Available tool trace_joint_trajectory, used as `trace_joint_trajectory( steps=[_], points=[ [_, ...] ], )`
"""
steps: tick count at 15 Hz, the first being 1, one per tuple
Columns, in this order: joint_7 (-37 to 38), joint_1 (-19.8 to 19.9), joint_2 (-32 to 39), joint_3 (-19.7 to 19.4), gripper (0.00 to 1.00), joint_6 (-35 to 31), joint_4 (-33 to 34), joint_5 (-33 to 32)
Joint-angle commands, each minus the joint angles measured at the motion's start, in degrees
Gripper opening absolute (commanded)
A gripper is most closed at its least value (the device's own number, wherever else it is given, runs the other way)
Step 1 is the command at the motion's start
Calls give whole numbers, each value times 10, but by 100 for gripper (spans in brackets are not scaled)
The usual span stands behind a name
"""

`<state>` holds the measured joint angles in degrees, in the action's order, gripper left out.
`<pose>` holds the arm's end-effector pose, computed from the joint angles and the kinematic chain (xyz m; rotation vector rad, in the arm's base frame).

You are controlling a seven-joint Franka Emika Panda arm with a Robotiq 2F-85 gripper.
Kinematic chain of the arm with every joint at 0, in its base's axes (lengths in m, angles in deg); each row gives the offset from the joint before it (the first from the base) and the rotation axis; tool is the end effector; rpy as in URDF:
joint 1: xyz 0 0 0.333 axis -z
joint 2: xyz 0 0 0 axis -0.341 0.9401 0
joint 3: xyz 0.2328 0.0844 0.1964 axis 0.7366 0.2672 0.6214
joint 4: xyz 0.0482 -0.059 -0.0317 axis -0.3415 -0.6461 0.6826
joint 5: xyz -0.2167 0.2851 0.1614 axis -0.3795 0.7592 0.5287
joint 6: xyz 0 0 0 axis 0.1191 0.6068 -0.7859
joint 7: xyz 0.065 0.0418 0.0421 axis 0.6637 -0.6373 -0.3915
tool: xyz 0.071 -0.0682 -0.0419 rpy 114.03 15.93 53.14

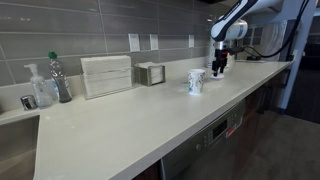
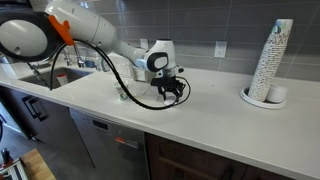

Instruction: Pick up the paper cup lid from the kitchen counter and place it on the paper cup

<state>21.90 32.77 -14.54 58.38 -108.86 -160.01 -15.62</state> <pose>0.7026 -0.1844 0.3087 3.0372 0.3475 0.1446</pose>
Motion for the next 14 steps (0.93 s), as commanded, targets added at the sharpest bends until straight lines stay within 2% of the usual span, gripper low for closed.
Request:
trace_joint_trajectory(
  steps=[1,3,6,11,14],
  points=[
    [11,-7,-43,0,71,24,-33,-14],
    [13,-12,-66,0,68,28,-50,-15],
    [16,-20,-104,-1,69,31,-80,-18],
    [27,-38,-182,0,63,23,-156,-22],
    [30,-50,-228,2,64,21,-200,-23]
  ],
)
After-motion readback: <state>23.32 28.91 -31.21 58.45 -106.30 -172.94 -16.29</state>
